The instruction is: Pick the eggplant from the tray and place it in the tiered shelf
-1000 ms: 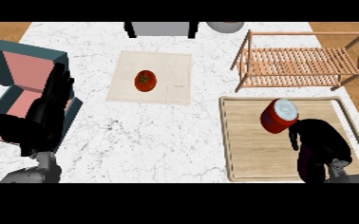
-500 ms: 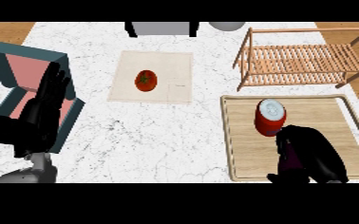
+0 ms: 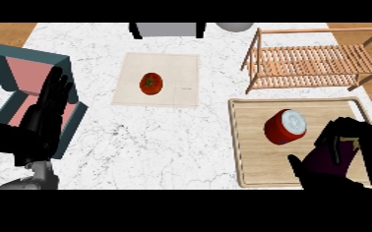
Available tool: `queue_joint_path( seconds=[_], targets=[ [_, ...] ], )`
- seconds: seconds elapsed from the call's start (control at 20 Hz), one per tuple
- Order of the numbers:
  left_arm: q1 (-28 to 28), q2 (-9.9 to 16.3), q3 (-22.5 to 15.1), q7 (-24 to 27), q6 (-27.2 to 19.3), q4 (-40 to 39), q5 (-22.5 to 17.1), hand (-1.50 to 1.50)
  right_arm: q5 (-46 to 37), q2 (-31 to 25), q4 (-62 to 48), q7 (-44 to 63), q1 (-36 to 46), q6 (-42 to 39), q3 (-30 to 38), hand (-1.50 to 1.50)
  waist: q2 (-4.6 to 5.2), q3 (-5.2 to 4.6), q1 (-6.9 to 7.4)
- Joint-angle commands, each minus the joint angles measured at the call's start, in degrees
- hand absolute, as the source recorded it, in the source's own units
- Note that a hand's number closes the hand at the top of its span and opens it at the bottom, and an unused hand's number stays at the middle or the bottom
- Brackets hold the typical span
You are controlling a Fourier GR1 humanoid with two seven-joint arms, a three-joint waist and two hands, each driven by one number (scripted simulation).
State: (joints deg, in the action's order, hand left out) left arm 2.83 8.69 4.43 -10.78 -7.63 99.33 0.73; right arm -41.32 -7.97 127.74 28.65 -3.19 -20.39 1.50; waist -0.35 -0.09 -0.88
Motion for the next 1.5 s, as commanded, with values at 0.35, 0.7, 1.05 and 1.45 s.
queue_joint_path(
  seconds=[0.35, 0.7, 1.05, 1.45],
  targets=[
    [2.4, 1.9, 2.3, -2.6, 2.3, -0.1, -1.8, 0.00, 11.3, -8.1, 4.0, 15.0, 16.8, -8.7, 18.7, 1.50, 0.29, 0.07, 0.90],
    [2.5, -1.3, 0.1, -1.2, -0.2, -0.6, 1.4, 0.00, 8.4, -11.6, -11.9, 7.5, 21.9, -1.2, 20.9, 1.50, 0.36, 0.09, 1.05],
    [1.7, -1.3, 1.1, 3.3, 1.9, -3.5, 0.0, 0.00, 4.3, -12.3, -32.0, -5.8, 26.5, 11.0, 21.3, 1.50, 0.55, 0.11, 1.52],
    [4.2, -1.3, 1.2, -0.1, 0.7, -3.3, 1.2, 0.00, 2.4, -13.2, -52.7, -15.2, 36.1, 22.4, 20.1, 1.50, 0.49, 0.10, 1.48]
  ],
)
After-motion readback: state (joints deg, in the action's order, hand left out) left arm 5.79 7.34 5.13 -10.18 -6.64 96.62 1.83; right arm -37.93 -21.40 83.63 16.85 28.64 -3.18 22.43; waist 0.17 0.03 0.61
